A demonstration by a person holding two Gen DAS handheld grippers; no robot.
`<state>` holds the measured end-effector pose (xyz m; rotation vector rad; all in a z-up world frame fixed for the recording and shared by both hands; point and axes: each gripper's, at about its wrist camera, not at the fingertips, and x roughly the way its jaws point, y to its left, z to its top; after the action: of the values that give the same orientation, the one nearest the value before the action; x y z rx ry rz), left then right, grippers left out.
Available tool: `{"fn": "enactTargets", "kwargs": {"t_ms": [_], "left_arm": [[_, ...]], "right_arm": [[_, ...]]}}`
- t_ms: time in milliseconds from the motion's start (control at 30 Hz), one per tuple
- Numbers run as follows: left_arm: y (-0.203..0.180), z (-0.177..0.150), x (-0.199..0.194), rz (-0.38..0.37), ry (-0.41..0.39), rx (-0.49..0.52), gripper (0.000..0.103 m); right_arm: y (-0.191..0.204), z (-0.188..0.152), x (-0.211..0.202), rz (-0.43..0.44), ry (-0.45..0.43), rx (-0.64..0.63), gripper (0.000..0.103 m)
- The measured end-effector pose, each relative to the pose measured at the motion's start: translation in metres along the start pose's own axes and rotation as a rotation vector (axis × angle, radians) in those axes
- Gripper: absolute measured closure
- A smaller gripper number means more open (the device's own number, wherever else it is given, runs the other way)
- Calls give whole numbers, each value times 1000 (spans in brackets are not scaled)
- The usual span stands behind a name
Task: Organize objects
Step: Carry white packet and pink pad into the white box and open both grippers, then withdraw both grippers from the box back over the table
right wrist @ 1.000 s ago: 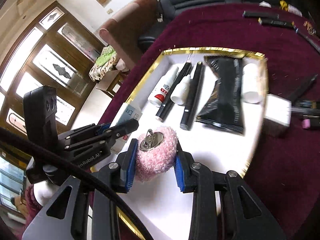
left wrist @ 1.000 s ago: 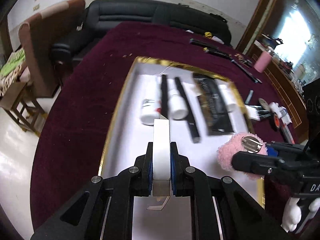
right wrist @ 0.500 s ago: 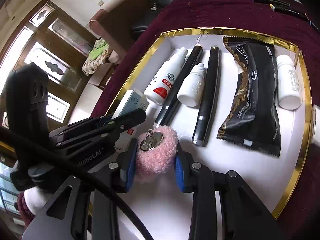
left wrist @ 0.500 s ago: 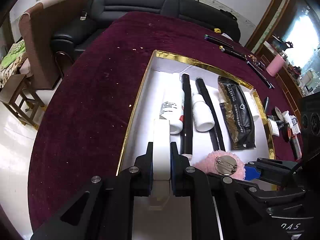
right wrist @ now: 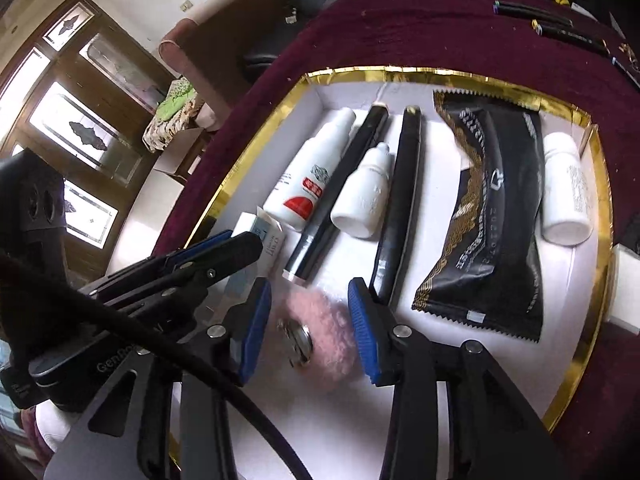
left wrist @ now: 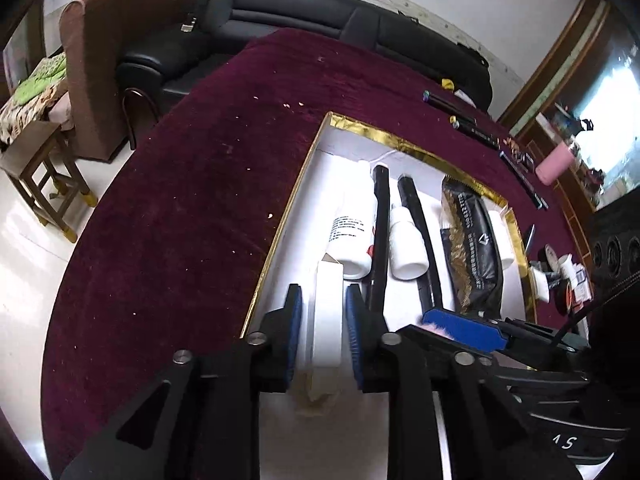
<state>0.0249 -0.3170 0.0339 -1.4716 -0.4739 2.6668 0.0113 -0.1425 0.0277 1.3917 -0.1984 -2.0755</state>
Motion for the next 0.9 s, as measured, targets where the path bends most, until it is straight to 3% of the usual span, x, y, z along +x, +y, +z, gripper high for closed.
{"fn": "enactTargets", "kwargs": {"t_ms": [133, 300, 433, 533, 633, 800, 833, 900], "left_arm": [[-6, -7, -5, 9, -29, -3, 67], [-18, -24, -12, 31, -46, -1, 44], [-32, -45, -19, 57, -66, 26, 43], [-43, -56, -23, 54, -74, 46, 31], [-51, -68, -32, 18, -94, 36, 27], [-64, -88, -77, -69, -183, -1, 24], [-68, -92, -84, -88, -201, 4, 20], [-80, -100, -97, -151, -232, 17, 2]], "right_arm": [[-8, -5, -14, 15, -44, 21, 64], [-20, -17, -30, 43, -58, 57, 64], [-27, -28, -37, 49, -42, 78, 64], [-33, -37, -44, 61, -53, 112, 64], [-36, -44, -53, 65, -72, 111, 64], [-42, -57, -103, 31, -232, 68, 64], [-44, -62, -116, 24, -258, 54, 63], [-50, -70, -139, -11, -301, 27, 60]]}}
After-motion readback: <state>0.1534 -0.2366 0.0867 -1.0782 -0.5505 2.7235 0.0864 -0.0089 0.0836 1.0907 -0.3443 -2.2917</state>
